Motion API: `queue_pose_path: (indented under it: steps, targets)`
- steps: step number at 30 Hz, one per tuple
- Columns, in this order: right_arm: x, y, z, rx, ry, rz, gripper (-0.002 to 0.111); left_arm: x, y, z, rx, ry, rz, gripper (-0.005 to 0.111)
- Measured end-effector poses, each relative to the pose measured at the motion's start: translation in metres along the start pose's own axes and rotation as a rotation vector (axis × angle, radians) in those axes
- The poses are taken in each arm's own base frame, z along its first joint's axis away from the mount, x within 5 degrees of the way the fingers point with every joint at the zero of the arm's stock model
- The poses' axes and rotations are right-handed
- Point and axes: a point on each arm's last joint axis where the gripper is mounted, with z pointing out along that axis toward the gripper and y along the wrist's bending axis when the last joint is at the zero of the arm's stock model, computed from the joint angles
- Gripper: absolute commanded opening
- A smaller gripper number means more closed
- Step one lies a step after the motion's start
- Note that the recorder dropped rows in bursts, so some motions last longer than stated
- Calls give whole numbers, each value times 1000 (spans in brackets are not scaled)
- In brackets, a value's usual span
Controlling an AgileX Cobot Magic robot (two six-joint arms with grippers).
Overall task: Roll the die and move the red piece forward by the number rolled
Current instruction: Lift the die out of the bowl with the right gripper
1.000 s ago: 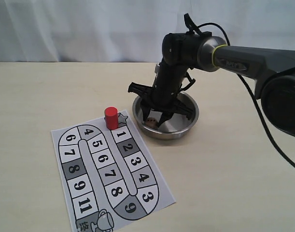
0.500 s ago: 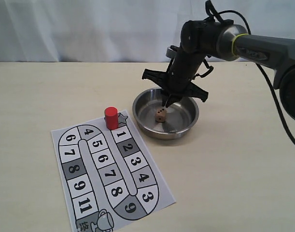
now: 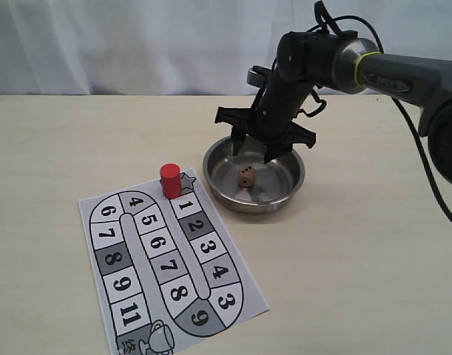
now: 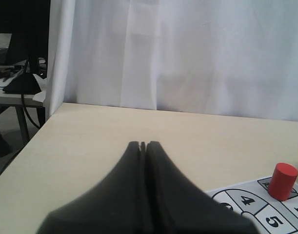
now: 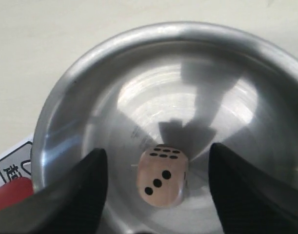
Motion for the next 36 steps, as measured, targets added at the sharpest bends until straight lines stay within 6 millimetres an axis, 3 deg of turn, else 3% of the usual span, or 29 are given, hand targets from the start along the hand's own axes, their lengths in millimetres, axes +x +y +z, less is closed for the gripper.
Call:
queue_pose_path:
  steps: [8,12,15,22,27,31,36]
  targets:
    - [8,-3,30,21,54,-7,58,0,0,0,0,0,0,0]
    - [10,-3,31,26,71,-17,56,0,0,0,0,0,0,0]
    - [11,-3,31,27,75,-25,46,0,0,0,0,0,0,0]
    - [11,-3,31,27,75,-31,4,0,0,0,0,0,0,0]
    - [11,-3,31,30,81,-32,4,0,0,0,0,0,0,0]
    - [10,-1,18,26,76,-48,4,0,0,0,0,0,0,0]
    - [6,-4,-18,107,38,-125,4,0,0,0,0,0,0,0]
